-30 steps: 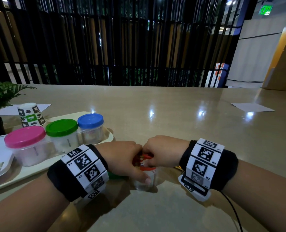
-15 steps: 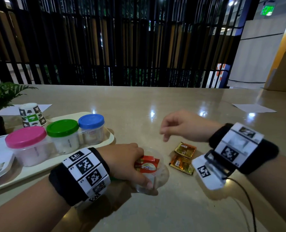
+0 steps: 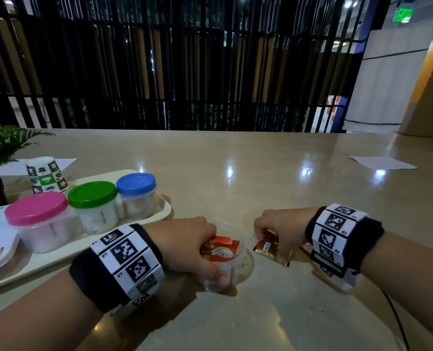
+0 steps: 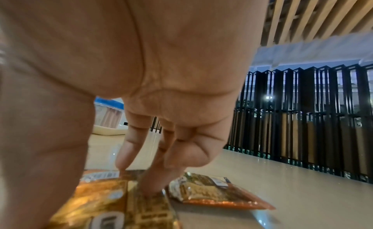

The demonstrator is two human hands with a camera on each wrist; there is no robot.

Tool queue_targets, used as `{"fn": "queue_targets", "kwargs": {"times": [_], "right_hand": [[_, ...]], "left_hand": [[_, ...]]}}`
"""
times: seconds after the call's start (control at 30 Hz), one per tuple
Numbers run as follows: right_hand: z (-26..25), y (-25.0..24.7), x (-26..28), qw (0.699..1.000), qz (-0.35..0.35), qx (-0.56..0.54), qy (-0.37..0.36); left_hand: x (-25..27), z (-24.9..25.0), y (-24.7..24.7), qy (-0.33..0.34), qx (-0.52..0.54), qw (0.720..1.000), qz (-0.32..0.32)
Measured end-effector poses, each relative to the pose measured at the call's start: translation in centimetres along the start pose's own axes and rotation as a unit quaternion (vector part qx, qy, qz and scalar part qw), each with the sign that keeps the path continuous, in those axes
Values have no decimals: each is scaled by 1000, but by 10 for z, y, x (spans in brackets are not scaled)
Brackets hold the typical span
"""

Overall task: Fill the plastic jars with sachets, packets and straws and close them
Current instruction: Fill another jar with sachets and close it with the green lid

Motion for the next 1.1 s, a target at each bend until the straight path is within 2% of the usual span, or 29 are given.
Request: {"fn": "queue_targets", "kwargs": {"times": [0.1, 0.2, 0.33, 0.4, 0.5, 0.57, 0.63, 0.8, 0.97, 1.1], "right_hand": [[1, 2, -3, 999, 4, -33, 12], [-4, -1, -1, 998, 18, -49, -17], [-3, -29, 13, 988, 93, -97, -71], [2, -49, 25, 967, 151, -185, -93], [2, -72, 43, 917, 225, -304, -131], [-3, -78, 49, 888, 224, -370, -159], [-8, -80, 50, 873, 213, -403, -175], [-16, -74, 47, 876, 189, -414, -161], [-23, -66, 40, 892, 241, -351, -155], [-34, -58, 34, 900, 246, -324, -157]], "left_hand": [[-1, -1, 1, 0, 6, 1000, -3], [-2, -2, 1, 1, 11, 1000, -5], [-3, -3, 2, 3, 10, 1000, -2], [-3, -3, 2, 1, 11, 1000, 0], [-3, -2, 1, -1, 10, 1000, 1], [-3, -2, 1, 0, 5, 1000, 3], [-2, -2, 1, 1, 4, 1000, 4], [-2, -1, 1, -2, -2, 1000, 1], [-3, -2, 1, -5, -3, 1000, 3], [-3, -1, -1, -10, -2, 1000, 1]]}}
Point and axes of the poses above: each hand's wrist, its own x-axis away from the middle knuckle, its own y-axis out of the palm, z = x × y, the point moved 5 cm from there along -x, towards the middle knuckle, and after that the axes turned 3 degrees about y, right-handed, at the moved point
